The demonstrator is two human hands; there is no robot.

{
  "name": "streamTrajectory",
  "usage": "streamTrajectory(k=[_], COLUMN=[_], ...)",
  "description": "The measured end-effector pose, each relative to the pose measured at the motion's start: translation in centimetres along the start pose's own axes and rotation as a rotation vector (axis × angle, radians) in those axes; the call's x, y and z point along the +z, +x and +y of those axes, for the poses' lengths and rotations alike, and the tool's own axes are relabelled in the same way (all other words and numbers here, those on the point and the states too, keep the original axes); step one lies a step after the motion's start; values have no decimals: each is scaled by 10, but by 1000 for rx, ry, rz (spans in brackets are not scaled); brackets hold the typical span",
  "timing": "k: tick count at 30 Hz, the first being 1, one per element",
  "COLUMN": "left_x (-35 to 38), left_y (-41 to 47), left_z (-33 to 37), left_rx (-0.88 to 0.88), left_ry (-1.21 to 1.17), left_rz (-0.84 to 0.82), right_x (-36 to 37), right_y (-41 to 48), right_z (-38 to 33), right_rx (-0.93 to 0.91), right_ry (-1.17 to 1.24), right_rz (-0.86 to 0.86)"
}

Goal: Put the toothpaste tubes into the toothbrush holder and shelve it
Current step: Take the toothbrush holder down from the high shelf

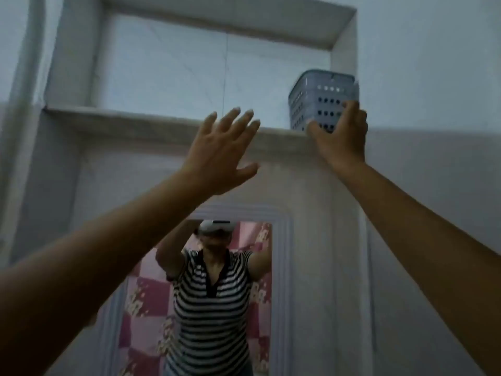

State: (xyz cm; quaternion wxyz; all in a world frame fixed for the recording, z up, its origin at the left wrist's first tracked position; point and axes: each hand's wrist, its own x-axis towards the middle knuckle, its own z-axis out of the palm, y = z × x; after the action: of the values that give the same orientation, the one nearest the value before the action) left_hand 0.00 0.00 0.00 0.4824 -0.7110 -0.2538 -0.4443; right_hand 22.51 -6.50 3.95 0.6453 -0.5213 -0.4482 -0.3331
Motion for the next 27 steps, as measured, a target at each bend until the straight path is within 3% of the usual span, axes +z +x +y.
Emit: streamTrajectory(k=[4, 9, 13, 16, 20, 23, 27], left_x=[32, 39, 30, 10, -30, -70, -89], left_y=[17, 18, 20, 23, 10, -18, -94], left_z=[-7, -2, -10, -15, -4, 24, 69], left_rx=[-66, -123, -135, -241, -443, -535, -805], left_ry=[-22, -207, -385, -658, -1343, -1531, -1702], left_rz=[-113, -58, -112, -135, -159, -186, -118], right_x=[6, 7, -8, -32, -60, -72, -82], right_y=[36, 54, 50, 29, -21, -80, -198], right_z=[-9, -18, -28, -38, -49, -47, -34], right_rx=[142, 203, 168, 58, -106, -121, -11], right_ry=[-57, -90, 137, 291, 409, 567, 759], right_rz=[-55, -160, -112, -128, -165, -357, -514])
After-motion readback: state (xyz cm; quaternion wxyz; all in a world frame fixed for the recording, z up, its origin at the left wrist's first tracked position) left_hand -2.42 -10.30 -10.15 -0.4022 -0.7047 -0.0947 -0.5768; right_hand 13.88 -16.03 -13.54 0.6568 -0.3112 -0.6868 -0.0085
